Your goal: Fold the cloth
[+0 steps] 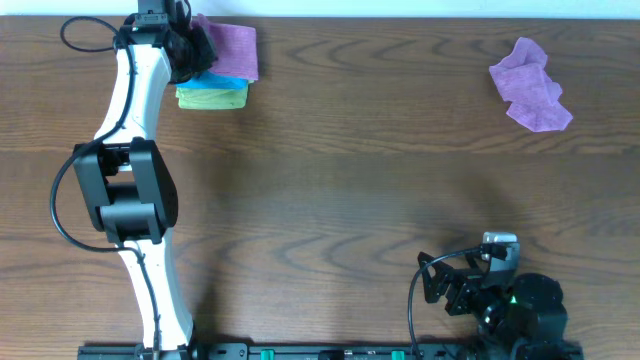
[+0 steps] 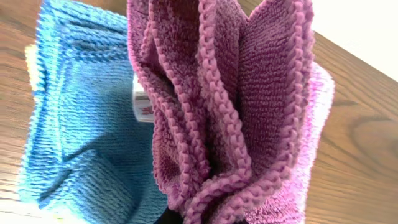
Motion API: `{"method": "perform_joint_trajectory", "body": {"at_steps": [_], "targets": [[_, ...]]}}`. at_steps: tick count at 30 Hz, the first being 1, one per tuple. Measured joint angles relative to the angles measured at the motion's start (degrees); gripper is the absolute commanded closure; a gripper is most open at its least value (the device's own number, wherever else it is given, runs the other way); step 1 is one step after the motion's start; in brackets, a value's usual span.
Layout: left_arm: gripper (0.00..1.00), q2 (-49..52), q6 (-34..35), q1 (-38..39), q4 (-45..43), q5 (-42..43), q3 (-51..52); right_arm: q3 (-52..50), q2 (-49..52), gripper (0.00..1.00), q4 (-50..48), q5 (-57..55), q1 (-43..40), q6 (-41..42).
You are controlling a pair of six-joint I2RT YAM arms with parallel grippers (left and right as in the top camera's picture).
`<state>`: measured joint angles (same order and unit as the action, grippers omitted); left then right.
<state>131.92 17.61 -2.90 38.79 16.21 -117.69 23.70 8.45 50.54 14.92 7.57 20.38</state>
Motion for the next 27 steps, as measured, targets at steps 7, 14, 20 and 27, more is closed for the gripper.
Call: {"method": "perform_joint_trajectory", "body": {"at_steps": [7, 14, 20, 27], "targets": [[0.84, 0.00, -1.40, 0.00, 0.00, -3.37, 0.00, 0.00, 0.00, 0.01, 0.00, 0.00, 0.00, 0.00], [0.68, 0.00, -1.70, 0.00, 0.00, -5.29, 0.00, 0.00, 0.00, 0.01, 0.00, 0.00, 0.00, 0.00], [0.53, 0.00, -3.39, -0.02, 0.00, -6.54, 0.00, 0.00, 0.00, 0.01, 0.00, 0.00, 0.00, 0.00], [0.50, 0.00, -4.59, -0.26, 0.15, -6.97, 0.00, 0.00, 0.00, 0.01, 0.00, 0.00, 0.00, 0.00]]}}
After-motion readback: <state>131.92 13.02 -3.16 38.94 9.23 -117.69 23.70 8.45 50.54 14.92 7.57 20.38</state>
